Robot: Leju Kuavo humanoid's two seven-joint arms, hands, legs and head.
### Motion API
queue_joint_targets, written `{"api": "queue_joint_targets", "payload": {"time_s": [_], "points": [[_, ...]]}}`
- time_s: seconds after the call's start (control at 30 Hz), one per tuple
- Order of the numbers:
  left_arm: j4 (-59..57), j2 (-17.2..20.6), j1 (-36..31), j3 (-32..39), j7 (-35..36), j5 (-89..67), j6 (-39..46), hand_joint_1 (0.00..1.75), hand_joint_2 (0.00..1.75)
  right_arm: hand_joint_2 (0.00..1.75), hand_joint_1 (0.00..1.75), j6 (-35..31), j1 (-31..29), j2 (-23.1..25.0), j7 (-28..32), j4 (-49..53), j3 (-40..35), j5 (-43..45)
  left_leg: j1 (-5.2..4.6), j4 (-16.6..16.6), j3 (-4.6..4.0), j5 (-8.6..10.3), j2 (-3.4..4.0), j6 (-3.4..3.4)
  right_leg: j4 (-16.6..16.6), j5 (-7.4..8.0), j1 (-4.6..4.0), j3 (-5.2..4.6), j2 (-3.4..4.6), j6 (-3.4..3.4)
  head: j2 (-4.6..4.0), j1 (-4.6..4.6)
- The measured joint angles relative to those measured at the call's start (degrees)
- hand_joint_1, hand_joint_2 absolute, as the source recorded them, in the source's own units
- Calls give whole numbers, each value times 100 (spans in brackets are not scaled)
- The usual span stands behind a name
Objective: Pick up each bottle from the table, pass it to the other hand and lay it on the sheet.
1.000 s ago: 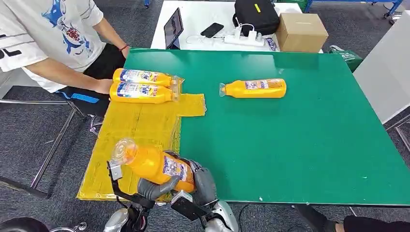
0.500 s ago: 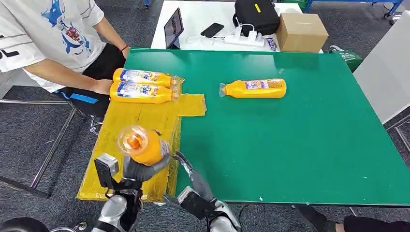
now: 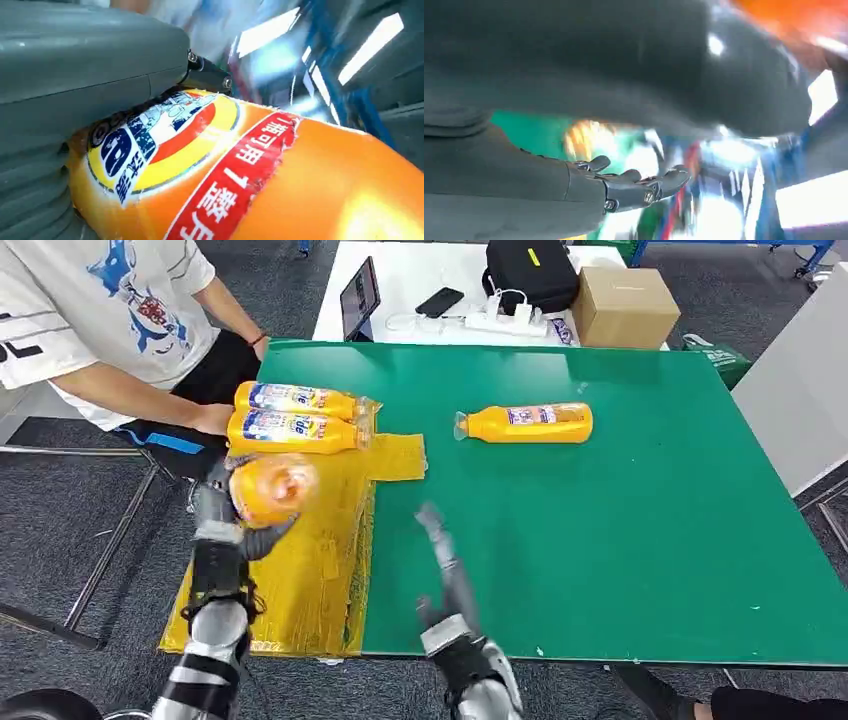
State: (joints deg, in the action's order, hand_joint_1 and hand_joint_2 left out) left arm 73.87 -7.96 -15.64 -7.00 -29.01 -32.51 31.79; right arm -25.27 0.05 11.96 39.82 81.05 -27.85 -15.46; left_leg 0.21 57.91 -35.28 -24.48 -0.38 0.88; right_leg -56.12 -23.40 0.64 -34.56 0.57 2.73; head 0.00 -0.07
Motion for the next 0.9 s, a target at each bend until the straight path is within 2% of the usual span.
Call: {"api": "queue_joint_targets", "payload": {"time_s": [0.1, 0.27, 0.47, 0.83, 0.87, 0.9], "points": [[-839, 221, -525, 22, 611, -2032, 480, 175, 175, 0, 0, -792, 29, -2, 24, 844, 140, 276, 0, 0, 2, 6, -2, -3, -1, 3, 1, 2, 0, -1, 0, 0], [-2360, 511, -1158, -240, 1190, -3704, 326, 175, 175, 0, 0, -1033, 89, -15, 26, 1671, 228, 458, -1, 0, 3, 6, 8, -4, -1, 5, 1, 1, 2, -1, 0, -2], [-3496, 750, -1476, -533, 1227, -3945, -127, 175, 175, 0, 0, -1090, 132, -77, 26, 2041, 238, 532, 0, 0, 0, 6, 10, -4, -2, 4, 0, -4, 3, 0, 0, 0], [-4058, 886, -1661, -647, 1083, -3730, -523, 175, 175, 0, 0, -976, 162, -146, 26, 2200, 265, 648, 0, 0, 0, 6, 5, -5, -2, 3, 0, 3, 2, 0, 0, 0], [-4080, 890, -1661, -647, 1065, -3702, -532, 154, 175, 0, 0, -926, 168, -146, 26, 2196, 271, 667, 0, 0, 0, 6, 4, -4, -2, 3, 0, 4, 2, 0, 0, 0], [-4095, 890, -1661, -647, 1056, -3685, -532, 154, 175, 0, 0, -885, 167, -146, 26, 2187, 276, 683, 0, 0, 1, 6, 3, -5, -2, 3, 0, 6, 2, 0, 0, 0]]}}
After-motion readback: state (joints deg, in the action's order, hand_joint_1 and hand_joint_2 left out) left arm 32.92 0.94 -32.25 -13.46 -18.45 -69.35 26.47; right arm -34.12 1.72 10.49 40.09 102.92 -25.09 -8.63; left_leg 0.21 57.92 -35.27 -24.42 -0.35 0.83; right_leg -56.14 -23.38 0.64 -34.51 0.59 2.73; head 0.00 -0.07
